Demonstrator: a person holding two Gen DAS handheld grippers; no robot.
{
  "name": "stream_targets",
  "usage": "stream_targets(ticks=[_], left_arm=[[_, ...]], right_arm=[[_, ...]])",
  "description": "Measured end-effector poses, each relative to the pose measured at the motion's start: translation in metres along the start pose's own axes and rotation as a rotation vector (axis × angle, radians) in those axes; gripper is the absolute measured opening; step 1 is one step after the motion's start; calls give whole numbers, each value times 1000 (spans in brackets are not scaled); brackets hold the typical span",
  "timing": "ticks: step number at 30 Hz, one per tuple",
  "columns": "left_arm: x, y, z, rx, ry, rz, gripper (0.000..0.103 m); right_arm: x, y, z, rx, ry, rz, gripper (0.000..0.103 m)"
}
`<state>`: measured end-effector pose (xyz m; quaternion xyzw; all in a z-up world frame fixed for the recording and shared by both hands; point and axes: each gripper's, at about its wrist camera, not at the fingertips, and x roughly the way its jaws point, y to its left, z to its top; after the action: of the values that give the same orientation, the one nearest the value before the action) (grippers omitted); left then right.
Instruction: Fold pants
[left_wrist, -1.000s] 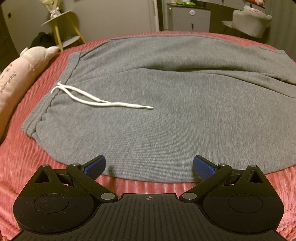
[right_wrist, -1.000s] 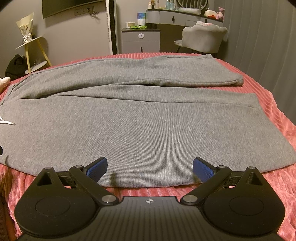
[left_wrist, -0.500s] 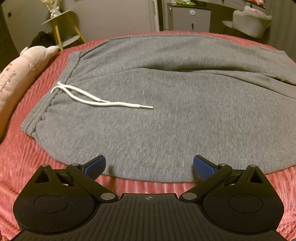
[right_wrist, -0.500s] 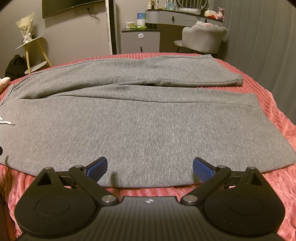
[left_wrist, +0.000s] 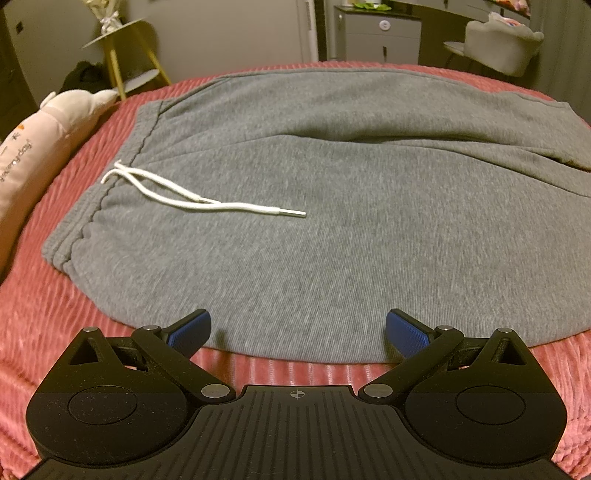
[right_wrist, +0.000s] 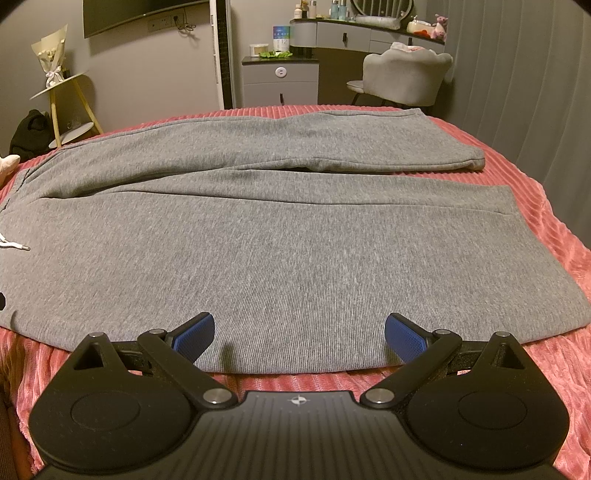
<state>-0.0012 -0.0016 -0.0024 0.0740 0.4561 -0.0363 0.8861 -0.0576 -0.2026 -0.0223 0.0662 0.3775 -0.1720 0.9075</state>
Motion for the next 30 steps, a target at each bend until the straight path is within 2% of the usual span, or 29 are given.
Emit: stream_targets(ticks=[30], left_arm=[[-1, 0, 0, -3, 8, 1, 103]], right_arm=[[4, 0, 1, 3, 18, -1, 99]])
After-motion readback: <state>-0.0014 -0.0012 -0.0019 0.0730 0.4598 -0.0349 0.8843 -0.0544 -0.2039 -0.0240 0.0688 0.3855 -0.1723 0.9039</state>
